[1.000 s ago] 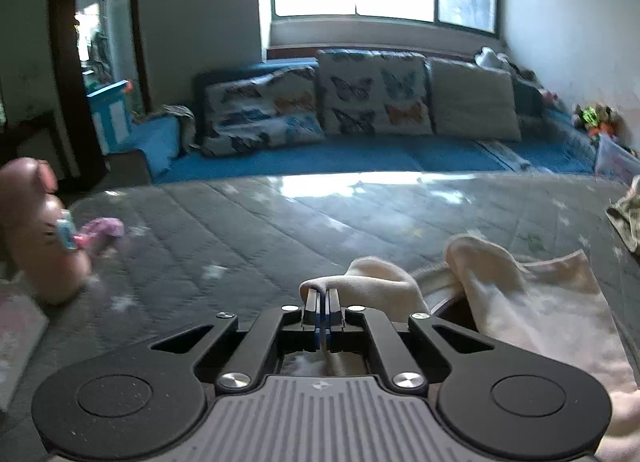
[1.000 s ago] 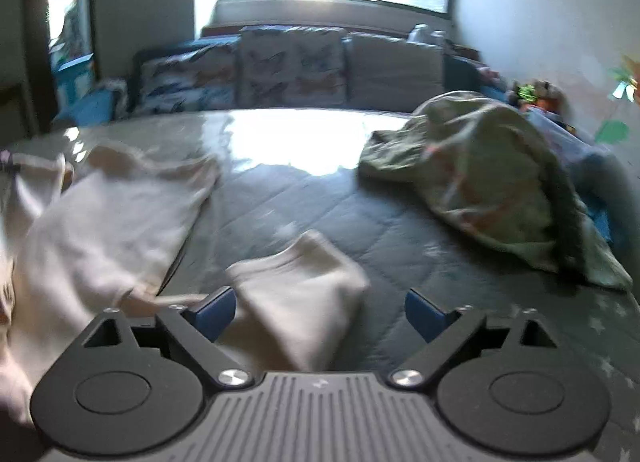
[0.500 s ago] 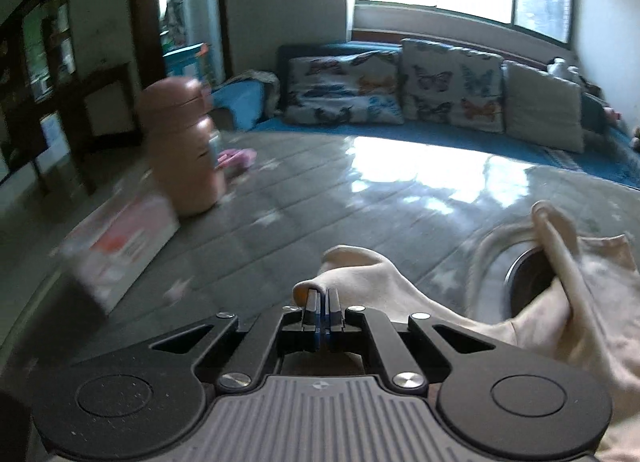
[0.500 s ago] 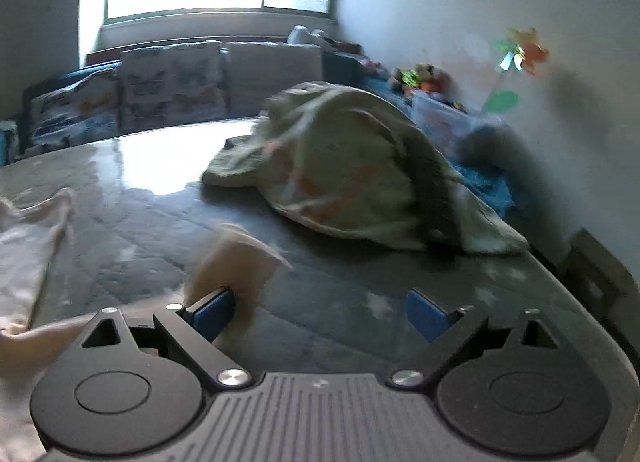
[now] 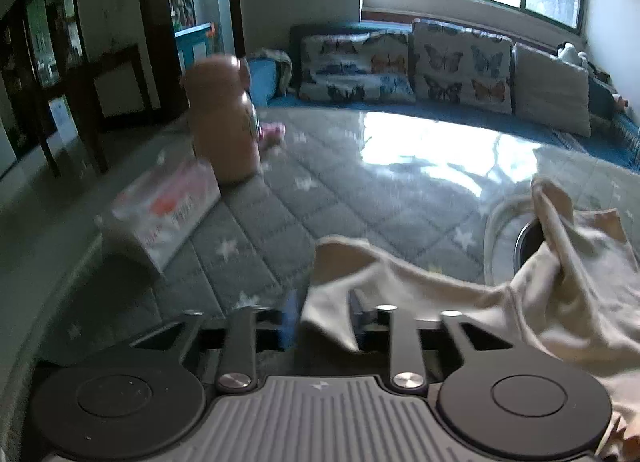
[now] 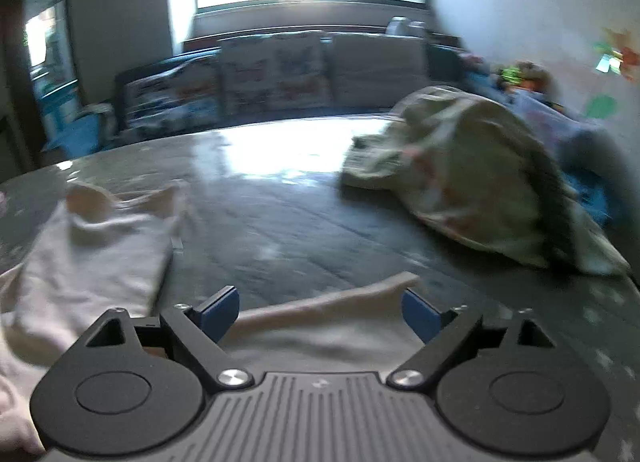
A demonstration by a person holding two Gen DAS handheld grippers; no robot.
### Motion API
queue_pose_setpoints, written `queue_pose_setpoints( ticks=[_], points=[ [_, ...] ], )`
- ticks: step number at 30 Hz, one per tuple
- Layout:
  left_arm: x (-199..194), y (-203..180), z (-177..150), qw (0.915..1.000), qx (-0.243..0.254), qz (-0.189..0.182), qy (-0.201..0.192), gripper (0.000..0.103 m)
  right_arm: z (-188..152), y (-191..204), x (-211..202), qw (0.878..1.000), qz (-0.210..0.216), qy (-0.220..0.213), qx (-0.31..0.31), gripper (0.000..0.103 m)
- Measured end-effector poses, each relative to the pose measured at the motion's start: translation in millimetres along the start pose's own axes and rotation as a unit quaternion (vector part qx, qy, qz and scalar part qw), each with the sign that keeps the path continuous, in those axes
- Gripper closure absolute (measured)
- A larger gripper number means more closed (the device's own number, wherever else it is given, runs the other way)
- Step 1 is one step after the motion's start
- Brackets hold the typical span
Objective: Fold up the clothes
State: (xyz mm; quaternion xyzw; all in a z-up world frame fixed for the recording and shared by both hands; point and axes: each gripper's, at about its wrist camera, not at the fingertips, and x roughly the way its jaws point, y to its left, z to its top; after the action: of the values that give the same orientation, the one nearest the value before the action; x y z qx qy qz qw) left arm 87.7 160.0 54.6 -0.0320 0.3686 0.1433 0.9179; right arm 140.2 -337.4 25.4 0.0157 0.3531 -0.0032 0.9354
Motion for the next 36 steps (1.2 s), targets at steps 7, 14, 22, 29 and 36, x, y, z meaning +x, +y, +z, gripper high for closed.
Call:
queue_pose_setpoints(
  ticks=[7, 14, 22, 29, 36],
  points=[
    [-1.9, -30.0, 15.8, 0.9982, 0.037, -0.04, -0.024, 0.064, 28.7, 37.1, 32.6, 0.997, 0.069, 0.022, -0.023, 0.037],
    [36.2, -77.9, 39.1, 0.9946, 0.066, -0.078, -0.016, 0.071, 58.9, 65.2, 74.8, 0.993, 0.11, 0.031, -0.017, 0.045],
    [79.9, -118.9, 58.5, 0.9914, 0.086, -0.098, -0.007, 0.071, 79.3, 91.5, 138.5, 0.992, 0.115, 0.052, -0.019, 0.052],
    [111.4, -134.0, 66.8, 0.9907, 0.08, -0.109, 0.011, 0.071, 84.3, 97.8, 159.5, 0.991, 0.125, 0.048, -0.018, 0.094],
    [127.3, -154.5, 70.5, 0.989, 0.082, -0.123, 0.011, 0.071, 77.3, 89.9, 121.4, 0.995, 0.093, -0.006, -0.039, 0.099]
  ],
)
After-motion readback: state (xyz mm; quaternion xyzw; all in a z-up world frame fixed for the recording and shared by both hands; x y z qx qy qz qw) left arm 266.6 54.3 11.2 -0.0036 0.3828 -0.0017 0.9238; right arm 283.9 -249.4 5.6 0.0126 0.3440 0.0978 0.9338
